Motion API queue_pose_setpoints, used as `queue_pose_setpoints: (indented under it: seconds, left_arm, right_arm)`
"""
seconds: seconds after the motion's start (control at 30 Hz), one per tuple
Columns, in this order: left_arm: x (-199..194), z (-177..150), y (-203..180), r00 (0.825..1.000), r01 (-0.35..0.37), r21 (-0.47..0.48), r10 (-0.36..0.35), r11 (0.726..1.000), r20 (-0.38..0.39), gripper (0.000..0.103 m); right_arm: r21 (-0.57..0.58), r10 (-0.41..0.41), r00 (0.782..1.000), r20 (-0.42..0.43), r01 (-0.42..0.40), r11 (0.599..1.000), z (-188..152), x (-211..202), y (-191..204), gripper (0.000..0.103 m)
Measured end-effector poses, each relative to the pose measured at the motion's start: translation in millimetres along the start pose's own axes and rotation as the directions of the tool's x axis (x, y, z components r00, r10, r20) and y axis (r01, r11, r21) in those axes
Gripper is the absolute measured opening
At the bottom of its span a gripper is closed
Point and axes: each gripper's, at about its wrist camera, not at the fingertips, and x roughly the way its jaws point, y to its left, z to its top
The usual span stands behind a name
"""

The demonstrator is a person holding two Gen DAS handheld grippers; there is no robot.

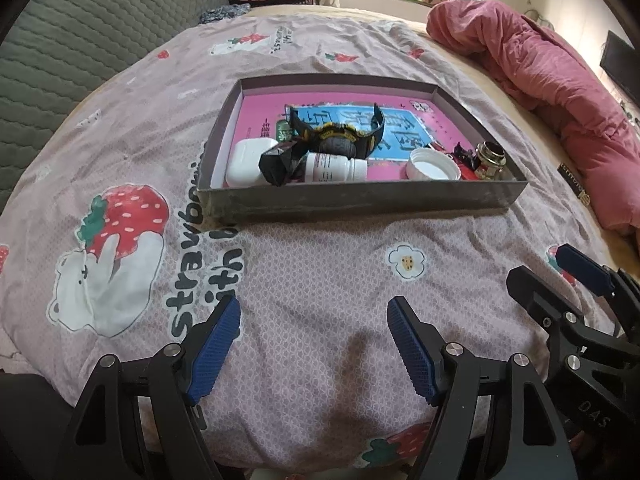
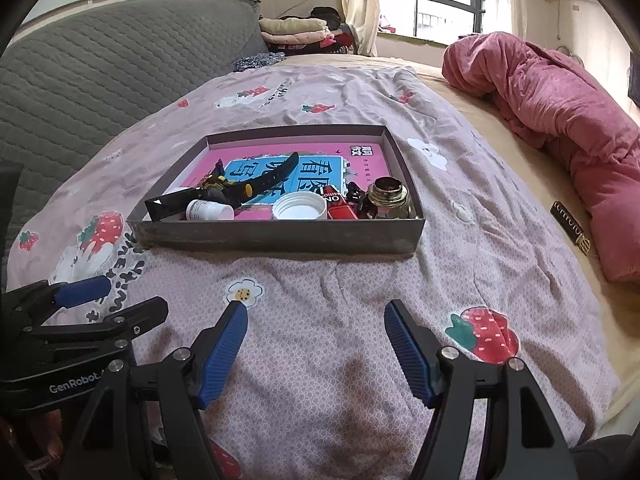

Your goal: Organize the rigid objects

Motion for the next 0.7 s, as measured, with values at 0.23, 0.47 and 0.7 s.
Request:
queue_pose_setpoints:
  seconds: [0.23,0.47,0.7]
  left_arm:
    - [-0.9,1.2,2.4,1.000,0.008,-0.007,-0.008,1.000,0.007,0.077]
    - [0.0,2.5,4.1,1.000,0.004,-0.013,-0.004,1.000,0.005,0.077]
    - [-0.8,5.1,8.6,1.000,-0.003,-0.029,0.003,1.000,0.013,0.077]
  right_arm:
    - [-0.016,-0.009,1.000,-0.003,0.009,1.000,0.6,0.2,2.6,0.070]
    - [-0.032,-0.035,0.999,-0.003,0.035,0.999,1.0,0.2,2.6,0.070]
    - [-0.032,-0.039,0.999,-0.011,0.039,0.999,0.7,1.7,1.5,0.070]
